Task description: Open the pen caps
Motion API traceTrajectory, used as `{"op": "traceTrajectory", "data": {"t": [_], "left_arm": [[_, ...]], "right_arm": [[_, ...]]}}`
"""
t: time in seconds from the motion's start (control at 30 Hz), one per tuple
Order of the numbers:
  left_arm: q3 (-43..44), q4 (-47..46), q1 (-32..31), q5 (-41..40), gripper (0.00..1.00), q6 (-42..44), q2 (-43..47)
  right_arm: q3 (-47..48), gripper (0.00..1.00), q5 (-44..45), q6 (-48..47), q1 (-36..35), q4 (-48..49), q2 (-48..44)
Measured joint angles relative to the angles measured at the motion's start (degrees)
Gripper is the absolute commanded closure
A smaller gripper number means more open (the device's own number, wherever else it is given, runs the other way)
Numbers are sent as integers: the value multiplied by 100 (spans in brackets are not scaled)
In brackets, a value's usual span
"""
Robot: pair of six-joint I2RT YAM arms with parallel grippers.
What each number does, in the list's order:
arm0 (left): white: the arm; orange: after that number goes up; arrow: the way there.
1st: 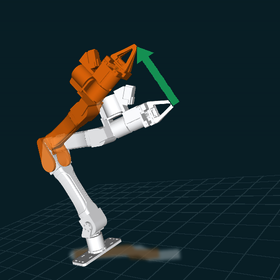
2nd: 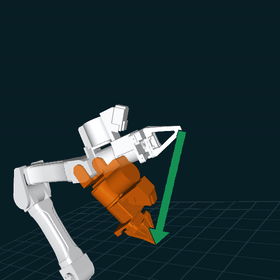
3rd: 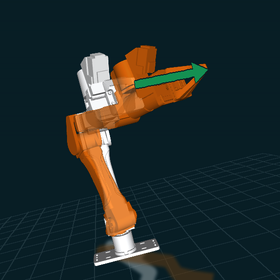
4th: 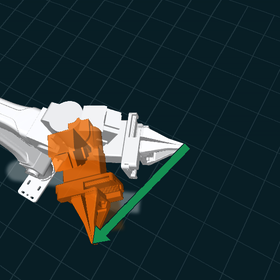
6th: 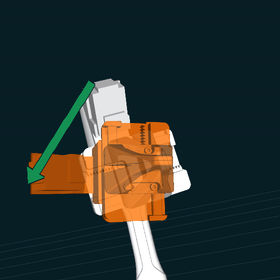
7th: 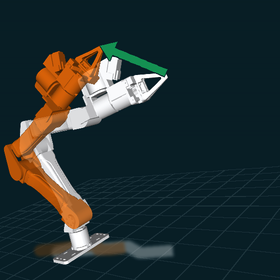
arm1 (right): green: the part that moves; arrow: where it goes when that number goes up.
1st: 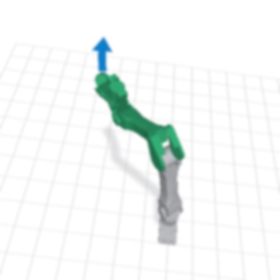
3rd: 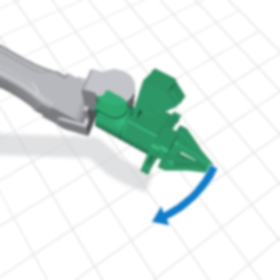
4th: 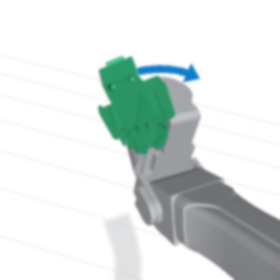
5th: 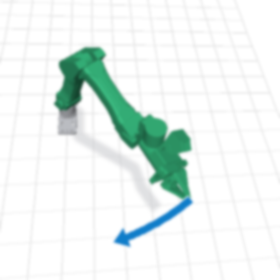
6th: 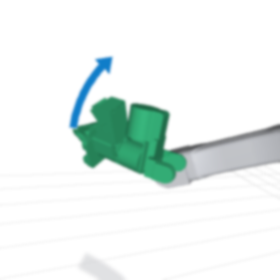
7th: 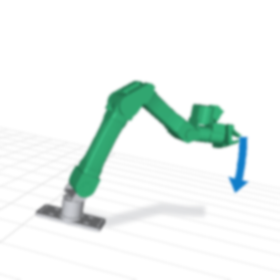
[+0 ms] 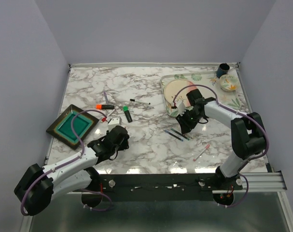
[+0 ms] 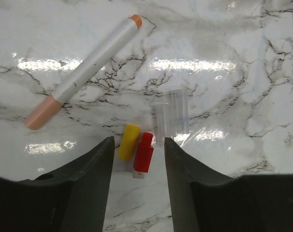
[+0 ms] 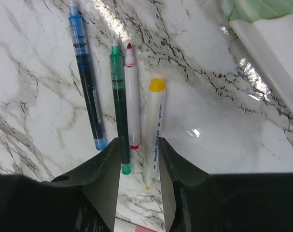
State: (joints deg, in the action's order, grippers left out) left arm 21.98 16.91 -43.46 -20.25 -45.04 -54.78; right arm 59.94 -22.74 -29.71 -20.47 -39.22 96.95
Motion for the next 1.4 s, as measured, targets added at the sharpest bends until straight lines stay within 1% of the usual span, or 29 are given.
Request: {"op": "traceTrajectory", "data": {"t": [0.03,0.07,0.13,0.17,0.23,0.27,0.3,0.33,0.37,0.43,0.5,0.53,0.57,0.67,0.77,0.87,1.03,1.17,1.27,1.3,1.33,1.4], "left_arm": [[35,13,0,22,35,7,26],[79,46,0,50,30,9,72],[153,101,0,94,25,17,219],[195,144,0,129,21,24,317],[262,208,2,190,16,33,579],[297,227,0,234,11,52,754],[315,234,0,271,10,59,874],[330,249,0,302,8,76,1036],[343,254,0,348,4,94,1207],[345,254,0,435,2,116,1504],[341,249,0,498,1,133,1818],[339,249,0,533,1,133,1919],[337,247,0,553,1,133,2063],[315,245,0,599,1,133,2343],[275,254,0,605,1,131,2516],[258,258,0,608,1,131,2573],[245,254,0,621,1,129,2601],[221,249,0,660,1,122,2568],[208,243,0,710,1,92,2540],[186,216,2,752,1,79,2542],[166,186,0,791,1,63,2542],[90,63,0,916,1,17,2542]], "right_arm": [[-2,56,0,-22,-7,-7,-52],[-4,56,-2,-46,-7,-31,-144],[-22,55,-9,-127,-9,-52,-463],[-50,55,-63,-205,-9,-48,-737],[-164,54,-267,-538,-9,-74,-1401],[-212,53,-407,-675,-9,-90,-1604],[-280,52,-555,-890,-11,-111,-1869],[-459,48,-748,-1237,-11,-125,-2271],[-680,46,-1001,-1753,-11,-245,-2680],[-1095,43,-1305,-2669,-11,-498,-3351],[-1460,43,-1419,-3469,-15,-791,-3847],[-1716,43,-1401,-4168,-22,-1078,-4131],[-1818,43,-1379,-4419,-22,-1191,-4229],[-2085,43,-1008,-5600,-22,-1851,-4151],[-2210,43,-662,-6085,-22,-2094,-3845],[-2385,43,-302,-6422,-31,-2186,-3742],[-2603,46,44,-6548,-133,-2162,-3672],[-2949,48,291,-6483,-280,-1814,-3486],[-2964,51,345,-6376,-341,-1700,-3344],[-2953,53,358,-6339,-354,-1698,-3311],[-2929,59,369,-6308,-378,-1690,-3239],[-2894,67,391,-6247,-409,-1648,-3143]]}}
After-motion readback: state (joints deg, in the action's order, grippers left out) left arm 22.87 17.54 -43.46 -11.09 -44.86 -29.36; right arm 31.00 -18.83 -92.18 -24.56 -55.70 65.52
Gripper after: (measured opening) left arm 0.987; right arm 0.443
